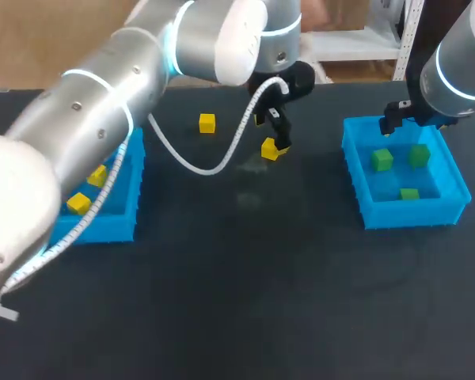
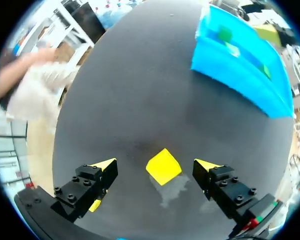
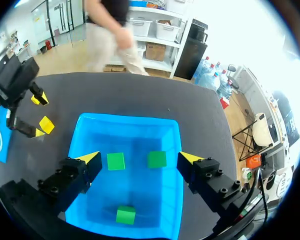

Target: Put the green cubes in the right bin and the yellow cubes in the left bin.

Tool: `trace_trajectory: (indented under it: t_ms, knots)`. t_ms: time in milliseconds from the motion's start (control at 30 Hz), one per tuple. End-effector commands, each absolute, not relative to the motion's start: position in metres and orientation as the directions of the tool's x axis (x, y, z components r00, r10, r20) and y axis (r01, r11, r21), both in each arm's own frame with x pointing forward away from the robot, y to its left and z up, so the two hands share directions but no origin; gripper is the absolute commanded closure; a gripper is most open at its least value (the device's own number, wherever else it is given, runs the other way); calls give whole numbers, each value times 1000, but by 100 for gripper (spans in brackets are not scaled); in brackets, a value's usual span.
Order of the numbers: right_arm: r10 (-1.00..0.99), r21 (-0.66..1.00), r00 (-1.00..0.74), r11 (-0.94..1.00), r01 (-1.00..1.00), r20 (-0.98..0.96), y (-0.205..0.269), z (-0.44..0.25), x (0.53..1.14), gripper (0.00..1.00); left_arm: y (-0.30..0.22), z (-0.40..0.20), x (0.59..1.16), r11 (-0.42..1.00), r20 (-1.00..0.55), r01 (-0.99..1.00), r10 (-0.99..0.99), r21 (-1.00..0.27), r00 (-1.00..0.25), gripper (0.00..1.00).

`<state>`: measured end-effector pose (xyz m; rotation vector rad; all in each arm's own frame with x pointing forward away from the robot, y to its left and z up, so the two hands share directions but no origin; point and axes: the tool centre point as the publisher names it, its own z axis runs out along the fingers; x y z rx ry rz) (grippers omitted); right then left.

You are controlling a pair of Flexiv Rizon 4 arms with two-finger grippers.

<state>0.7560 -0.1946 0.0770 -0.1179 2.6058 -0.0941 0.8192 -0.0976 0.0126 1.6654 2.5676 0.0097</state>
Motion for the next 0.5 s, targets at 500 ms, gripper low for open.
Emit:
trace_trajectory:
  t_ms: [500]
  knots:
    - [-101,-91,-856,994,-64,-507,-195,77,755,0,-102,-2,827,666,95,744,738,52,-668,0]
